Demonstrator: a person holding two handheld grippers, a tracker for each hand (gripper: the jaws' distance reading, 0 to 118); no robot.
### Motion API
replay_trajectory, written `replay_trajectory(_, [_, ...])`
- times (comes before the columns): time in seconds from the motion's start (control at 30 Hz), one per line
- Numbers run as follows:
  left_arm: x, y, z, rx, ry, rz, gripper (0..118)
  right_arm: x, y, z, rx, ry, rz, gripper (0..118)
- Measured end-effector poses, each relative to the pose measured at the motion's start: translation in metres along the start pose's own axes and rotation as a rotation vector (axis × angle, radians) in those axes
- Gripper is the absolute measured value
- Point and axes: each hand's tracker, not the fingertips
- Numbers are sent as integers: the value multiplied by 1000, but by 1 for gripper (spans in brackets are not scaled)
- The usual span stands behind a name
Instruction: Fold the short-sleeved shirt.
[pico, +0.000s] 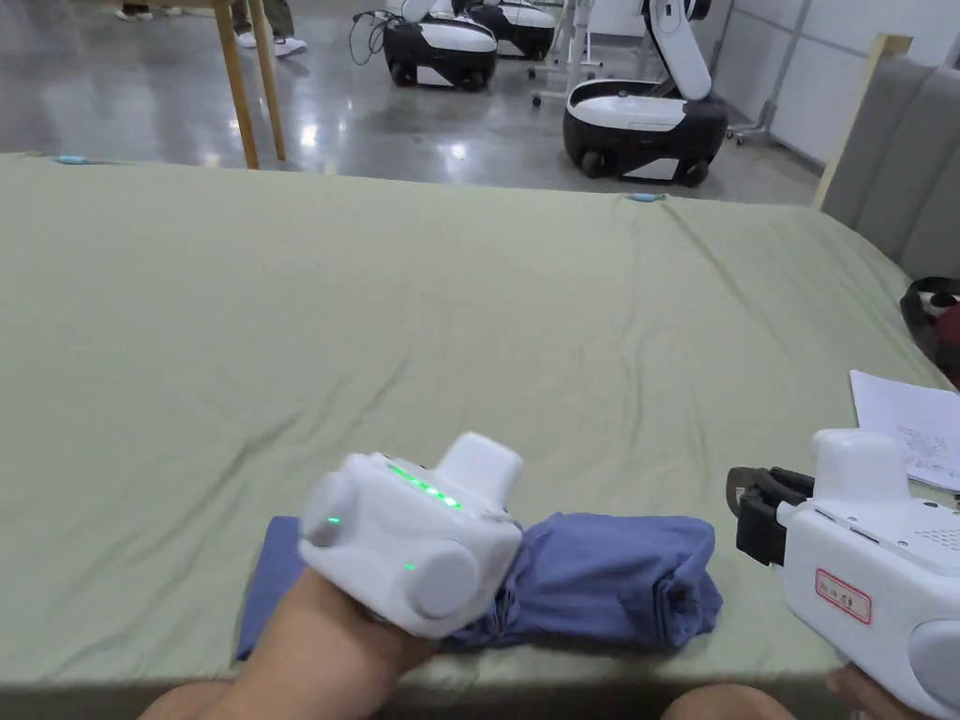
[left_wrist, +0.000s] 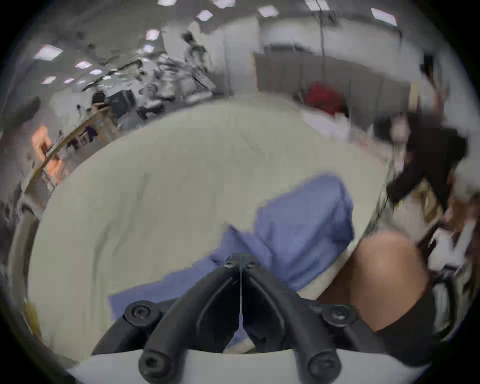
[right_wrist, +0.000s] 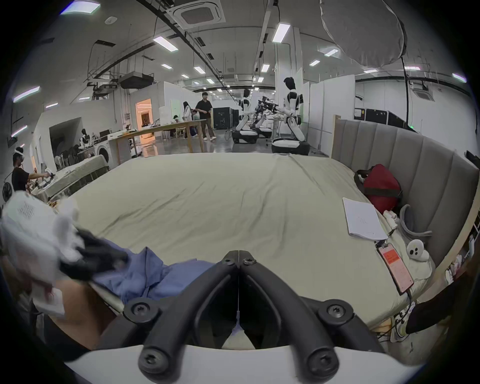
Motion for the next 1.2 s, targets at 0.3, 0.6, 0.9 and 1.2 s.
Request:
replay_trajectory(0.3, [-173, -34, 85, 252, 167, 432, 0, -28, 29, -6, 104, 53, 22, 2])
replay_trajectory(0.6, [-187, -72, 3, -23, -138, 367, 115, -51, 20, -12, 67, 106, 36, 2])
replay_trajectory(0.9, [-153, -79, -34, -400, -231, 348, 117, -45, 22, -7, 58, 79, 40, 2])
replay_trajectory(1.2, [-183, -65, -26, -317, -160, 402, 17, -46, 13, -20, 24, 86, 26, 2])
